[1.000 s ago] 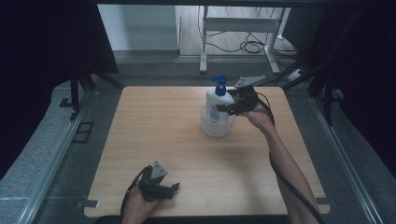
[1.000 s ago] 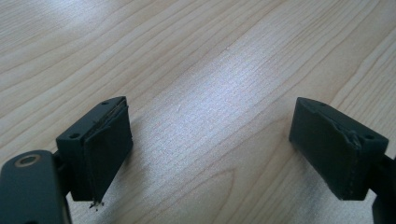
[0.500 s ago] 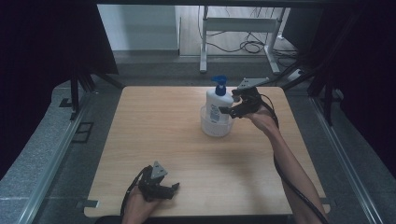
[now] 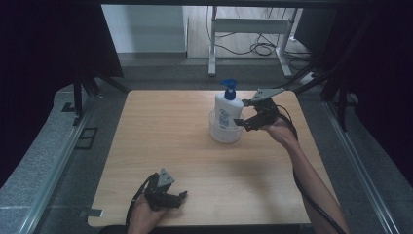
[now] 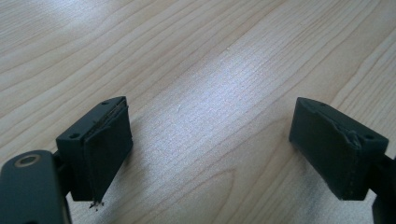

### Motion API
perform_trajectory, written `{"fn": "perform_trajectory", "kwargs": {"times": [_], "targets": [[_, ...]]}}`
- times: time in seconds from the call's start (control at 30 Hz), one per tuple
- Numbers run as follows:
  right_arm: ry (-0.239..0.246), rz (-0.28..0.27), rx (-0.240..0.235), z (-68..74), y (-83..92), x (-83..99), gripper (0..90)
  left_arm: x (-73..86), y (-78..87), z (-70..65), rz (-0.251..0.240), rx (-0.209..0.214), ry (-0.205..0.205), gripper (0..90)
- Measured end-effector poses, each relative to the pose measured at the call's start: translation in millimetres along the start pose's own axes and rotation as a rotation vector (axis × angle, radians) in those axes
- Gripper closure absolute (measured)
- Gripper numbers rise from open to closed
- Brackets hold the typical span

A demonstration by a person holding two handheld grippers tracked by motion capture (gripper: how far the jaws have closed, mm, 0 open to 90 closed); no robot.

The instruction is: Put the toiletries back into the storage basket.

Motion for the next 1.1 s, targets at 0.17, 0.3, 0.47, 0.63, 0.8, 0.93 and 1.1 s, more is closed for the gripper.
{"fn": "perform_trajectory", "kwargs": {"times": [0.17, 0.3, 0.47, 0.63, 0.8, 0.93, 1.1], "targets": [[-0.01, 0.003, 0.002, 3.0, 5.6, 6.7, 3.2, 0.0, 0.1, 0.0, 0.001, -0.001, 0.0, 12.5], [-0.015, 0.002, -0.001, 6.6, 10.1, 11.9, 3.1, 0.0, 0.0, 0.1, 0.001, -0.001, 0.0, 12.5], [-0.019, 0.004, 0.0, 11.0, 16.5, 18.2, 3.0, 0.0, 0.0, -0.1, 0.001, -0.002, 0.001, 12.5], [-0.022, 0.009, 0.002, 15.8, 24.1, 24.5, 2.6, -0.1, 0.0, -0.1, 0.002, -0.002, 0.001, 12.5], [-0.028, 0.015, 0.014, 20.0, 31.9, 30.4, 2.4, -0.1, -0.1, -0.1, 0.002, -0.003, 0.001, 12.5], [-0.038, 0.012, 0.017, 24.0, 38.2, 34.6, 2.1, -0.2, -0.2, -0.2, 0.002, -0.004, 0.002, 12.5], [-0.045, 0.019, 0.028, 28.1, 46.0, 39.6, 2.0, -0.2, -0.3, -0.3, 0.001, -0.004, 0.003, 12.5]]}}
Point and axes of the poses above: each handheld gripper's, and its own axes: y roughly backward along the jaws, x roughly out of its underside, z roughly to its left, the point moved 8 cm from there along -y, roughly forward along the jaws, and after that the axes turned 13 degrees about -z, right-handed, at the moved point
